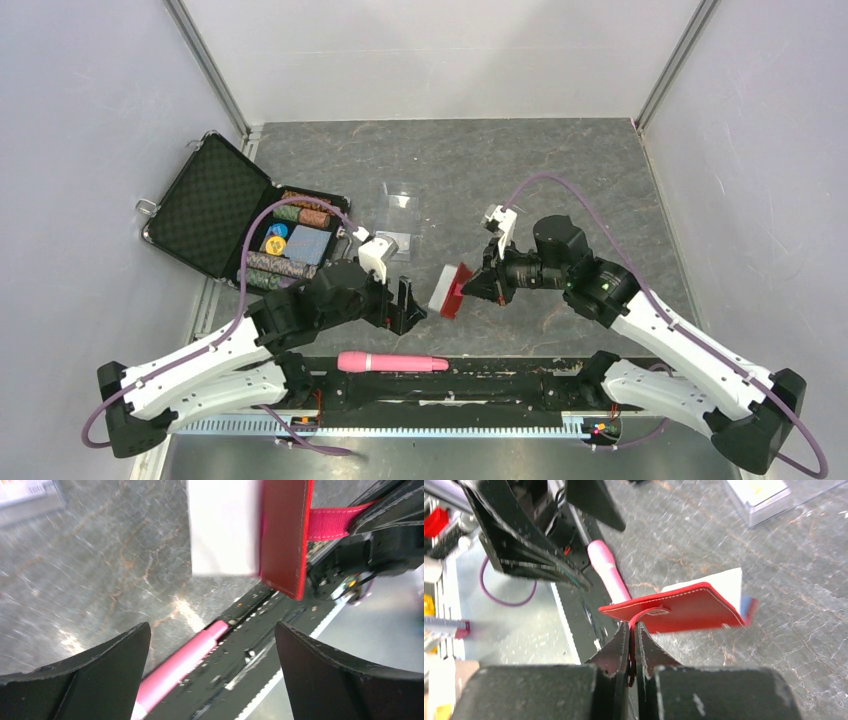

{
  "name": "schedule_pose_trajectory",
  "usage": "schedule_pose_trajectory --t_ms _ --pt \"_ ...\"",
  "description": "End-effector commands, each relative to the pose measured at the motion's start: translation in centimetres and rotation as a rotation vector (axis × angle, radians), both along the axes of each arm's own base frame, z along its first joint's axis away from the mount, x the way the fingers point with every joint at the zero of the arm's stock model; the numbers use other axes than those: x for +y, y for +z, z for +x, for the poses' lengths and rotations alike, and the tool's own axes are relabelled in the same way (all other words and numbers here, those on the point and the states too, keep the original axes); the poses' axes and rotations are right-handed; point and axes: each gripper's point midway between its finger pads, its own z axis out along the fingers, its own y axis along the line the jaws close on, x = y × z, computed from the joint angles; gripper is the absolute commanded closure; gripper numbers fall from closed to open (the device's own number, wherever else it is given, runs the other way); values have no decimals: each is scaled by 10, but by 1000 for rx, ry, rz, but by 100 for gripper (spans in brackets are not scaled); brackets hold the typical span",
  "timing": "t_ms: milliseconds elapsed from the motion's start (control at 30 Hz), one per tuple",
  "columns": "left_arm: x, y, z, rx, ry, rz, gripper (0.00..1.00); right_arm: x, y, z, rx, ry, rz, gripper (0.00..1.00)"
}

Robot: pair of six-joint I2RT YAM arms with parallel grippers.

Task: Put the credit cards into the card holder
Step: Open the card holder at the center of the board.

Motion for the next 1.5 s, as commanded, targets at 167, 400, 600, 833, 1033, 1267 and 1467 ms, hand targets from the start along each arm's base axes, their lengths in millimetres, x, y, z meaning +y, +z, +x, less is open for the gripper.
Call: schedule_pose_trajectory --t_ms 167,400,600,833,1033,1267,1467 --pt "-2 31 7 -360 -298 122 0 4 26 -47 -62 335 55 100" --pt "-44 48 -13 -434 -542 -2 0 10 43 -64 -62 450 138 100" --pt "-76 66 -16 -451 -615 -122 0 12 39 -65 -36 472 135 100" --pt "-94 56 -26 -350 -688 -154 1 15 40 -61 -47 464 129 100" --pt "-90 48 -35 -291 -703 -152 20 13 33 -42 -62 362 79 100" --pt "-78 44 -34 -272 -653 -125 87 5 26 -16 -54 229 41 100" --pt "-72 55 -24 -304 -553 -160 98 1 28 -7 -59 161 55 97"
